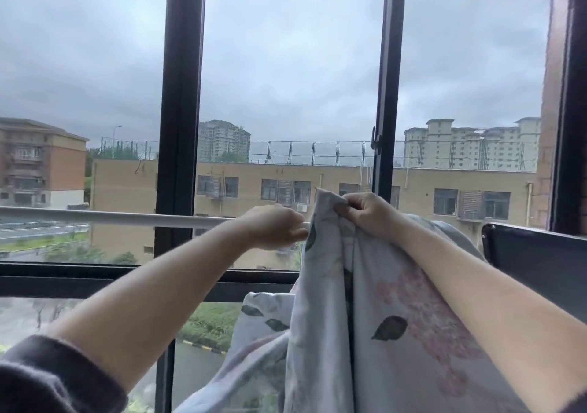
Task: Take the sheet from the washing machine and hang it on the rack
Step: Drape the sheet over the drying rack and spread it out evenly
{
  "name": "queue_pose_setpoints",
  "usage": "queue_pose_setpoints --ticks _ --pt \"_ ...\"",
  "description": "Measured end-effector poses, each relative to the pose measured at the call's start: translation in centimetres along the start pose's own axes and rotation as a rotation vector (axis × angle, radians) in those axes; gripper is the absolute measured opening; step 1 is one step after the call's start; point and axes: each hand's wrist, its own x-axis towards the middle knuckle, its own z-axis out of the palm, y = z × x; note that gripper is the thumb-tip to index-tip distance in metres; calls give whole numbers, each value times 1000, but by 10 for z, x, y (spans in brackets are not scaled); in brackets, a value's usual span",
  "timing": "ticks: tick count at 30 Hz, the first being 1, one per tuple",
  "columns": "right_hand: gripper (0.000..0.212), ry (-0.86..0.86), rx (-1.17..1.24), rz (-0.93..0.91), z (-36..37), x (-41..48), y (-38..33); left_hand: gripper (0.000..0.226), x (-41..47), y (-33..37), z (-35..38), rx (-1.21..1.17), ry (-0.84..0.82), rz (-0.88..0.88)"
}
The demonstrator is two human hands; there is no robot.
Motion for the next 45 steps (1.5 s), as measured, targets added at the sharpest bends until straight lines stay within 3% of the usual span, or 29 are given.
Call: queue_pose_setpoints --ticks 2,6,9,12,15,17,20,21,27,33,35,37,39,40,42,43,45 --pt "18 -23 -219 19 -3 -12 -5 35 -3 7 12 154 215 9" --pt "58 -60 -733 175 -28 -45 0 48 -9 5 24 120 426 73" --pt "82 -60 -693 419 -49 -67 5 68 -9 19 23 -130 489 41" --pt "94 -72 -541 569 -65 -85 6 82 -4 45 19 -286 429 -70" --pt "105 -57 -336 797 -75 -99 9 61 5 67 15 -250 363 -180" --pt "95 -8 -393 824 -70 -106 13 38 9 80 13 -288 425 -210" --pt "34 214 -626 594 -51 -108 16 29 16 89 18 -325 562 -213" --pt "23 250 -626 529 -49 -108 13 31 18 90 19 -341 585 -207" --pt "6 462 -252 468 -79 -72 5 36 35 73 7 -527 704 -219" --pt "15 680 -171 321 -117 23 -5 32 89 41 -50 -606 922 -321" --pt "15 597 -195 358 -105 34 9 23 99 32 -43 -585 800 -403" --pt "16 361 -162 457 -79 29 32 18 100 26 -14 -476 464 -548" --pt "18 58 0 593 -58 7 45 31 94 23 13 -394 84 -644" --pt "22 -57 123 629 -54 -4 48 34 92 21 18 -399 6 -663" --pt "24 -180 553 603 -54 -19 50 32 89 20 14 -486 -39 -681" --pt "23 -150 703 599 -56 -24 49 31 87 22 13 -518 -44 -689" --pt "38 1 615 660 -60 -25 51 33 83 29 8 -427 7 -720"
